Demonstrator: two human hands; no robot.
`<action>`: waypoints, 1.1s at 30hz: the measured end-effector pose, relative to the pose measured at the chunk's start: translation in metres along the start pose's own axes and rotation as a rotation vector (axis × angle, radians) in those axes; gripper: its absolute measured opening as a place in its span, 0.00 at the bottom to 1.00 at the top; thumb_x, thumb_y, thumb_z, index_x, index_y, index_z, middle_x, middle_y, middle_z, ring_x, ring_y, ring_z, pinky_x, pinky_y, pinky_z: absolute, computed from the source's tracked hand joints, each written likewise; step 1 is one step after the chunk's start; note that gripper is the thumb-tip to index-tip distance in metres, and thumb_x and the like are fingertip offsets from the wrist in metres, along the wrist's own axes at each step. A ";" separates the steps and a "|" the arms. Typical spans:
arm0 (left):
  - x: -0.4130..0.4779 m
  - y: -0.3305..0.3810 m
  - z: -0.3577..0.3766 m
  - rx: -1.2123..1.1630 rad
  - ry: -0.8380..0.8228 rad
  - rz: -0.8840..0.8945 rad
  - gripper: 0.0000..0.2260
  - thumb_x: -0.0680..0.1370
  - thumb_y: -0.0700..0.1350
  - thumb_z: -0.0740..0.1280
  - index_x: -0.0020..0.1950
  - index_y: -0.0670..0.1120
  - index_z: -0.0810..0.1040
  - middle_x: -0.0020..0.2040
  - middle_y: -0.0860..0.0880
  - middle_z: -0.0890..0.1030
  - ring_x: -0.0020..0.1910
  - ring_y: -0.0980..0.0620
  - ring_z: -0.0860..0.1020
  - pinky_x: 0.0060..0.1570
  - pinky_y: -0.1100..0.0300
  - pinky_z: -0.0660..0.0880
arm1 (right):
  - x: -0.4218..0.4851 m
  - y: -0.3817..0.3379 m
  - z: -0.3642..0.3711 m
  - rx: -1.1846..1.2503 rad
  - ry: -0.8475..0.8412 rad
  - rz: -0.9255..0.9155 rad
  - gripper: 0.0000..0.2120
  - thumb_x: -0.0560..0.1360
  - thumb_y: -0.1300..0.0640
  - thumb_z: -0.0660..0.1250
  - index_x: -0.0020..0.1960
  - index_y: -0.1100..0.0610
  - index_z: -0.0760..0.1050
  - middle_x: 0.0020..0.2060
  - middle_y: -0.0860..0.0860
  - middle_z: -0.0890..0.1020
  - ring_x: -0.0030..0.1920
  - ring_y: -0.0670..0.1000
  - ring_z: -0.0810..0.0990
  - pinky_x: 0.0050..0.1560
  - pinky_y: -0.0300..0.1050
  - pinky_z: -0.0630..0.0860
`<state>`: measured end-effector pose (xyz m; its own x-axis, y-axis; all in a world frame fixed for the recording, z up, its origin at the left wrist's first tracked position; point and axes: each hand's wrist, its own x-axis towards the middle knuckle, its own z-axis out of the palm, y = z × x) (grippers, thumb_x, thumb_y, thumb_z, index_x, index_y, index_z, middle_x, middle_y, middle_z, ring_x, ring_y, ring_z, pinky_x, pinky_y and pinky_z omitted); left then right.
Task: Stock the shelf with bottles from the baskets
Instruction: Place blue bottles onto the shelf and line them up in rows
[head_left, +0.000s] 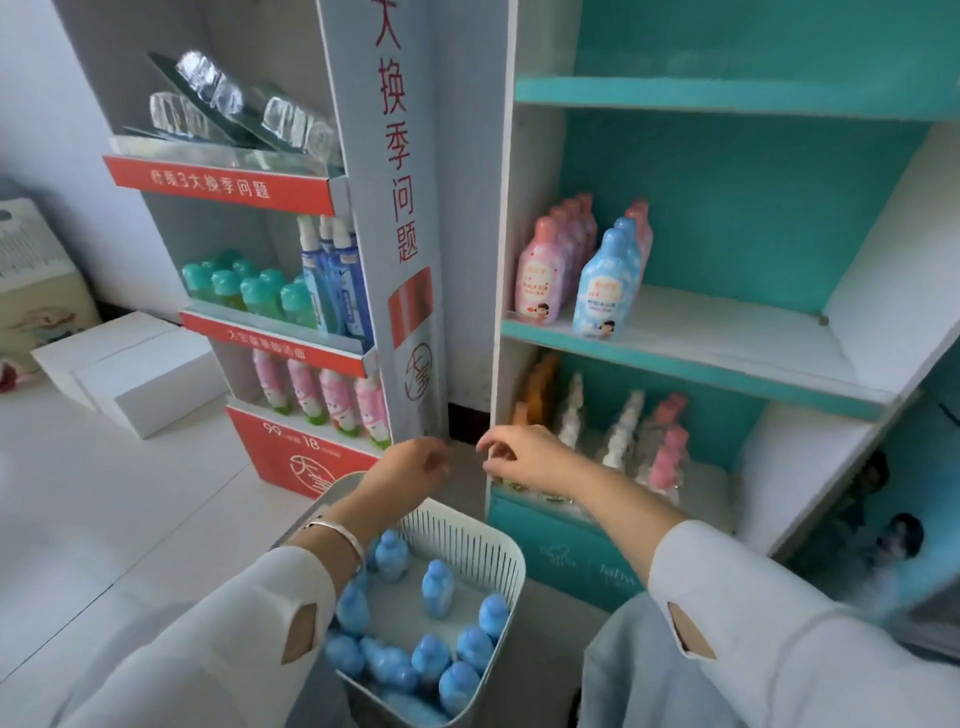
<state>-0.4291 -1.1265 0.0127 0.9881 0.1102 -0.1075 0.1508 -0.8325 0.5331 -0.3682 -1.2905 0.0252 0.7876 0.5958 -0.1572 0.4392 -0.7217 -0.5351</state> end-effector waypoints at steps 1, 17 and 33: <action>-0.002 -0.012 0.003 0.008 -0.007 -0.019 0.13 0.77 0.41 0.61 0.61 0.45 0.76 0.58 0.45 0.80 0.56 0.47 0.77 0.55 0.59 0.71 | 0.004 -0.001 0.011 -0.018 -0.052 0.003 0.15 0.78 0.54 0.64 0.64 0.53 0.73 0.56 0.52 0.79 0.56 0.51 0.77 0.57 0.45 0.75; 0.049 -0.130 0.137 0.012 -0.267 -0.218 0.16 0.78 0.45 0.59 0.66 0.52 0.71 0.61 0.49 0.77 0.60 0.48 0.75 0.58 0.56 0.71 | 0.105 0.048 0.151 -0.159 -0.511 0.117 0.17 0.77 0.55 0.64 0.65 0.55 0.73 0.62 0.55 0.76 0.60 0.55 0.75 0.59 0.45 0.72; 0.097 -0.154 0.225 0.200 -0.367 -0.191 0.15 0.77 0.38 0.59 0.63 0.48 0.70 0.57 0.43 0.70 0.53 0.40 0.77 0.51 0.50 0.74 | 0.146 0.100 0.224 -0.217 -0.444 0.288 0.15 0.78 0.60 0.59 0.64 0.60 0.72 0.61 0.61 0.76 0.61 0.61 0.75 0.58 0.49 0.72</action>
<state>-0.3636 -1.1099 -0.2683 0.8613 0.1020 -0.4978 0.2846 -0.9084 0.3062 -0.3055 -1.1971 -0.2371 0.6517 0.4216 -0.6305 0.3495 -0.9047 -0.2437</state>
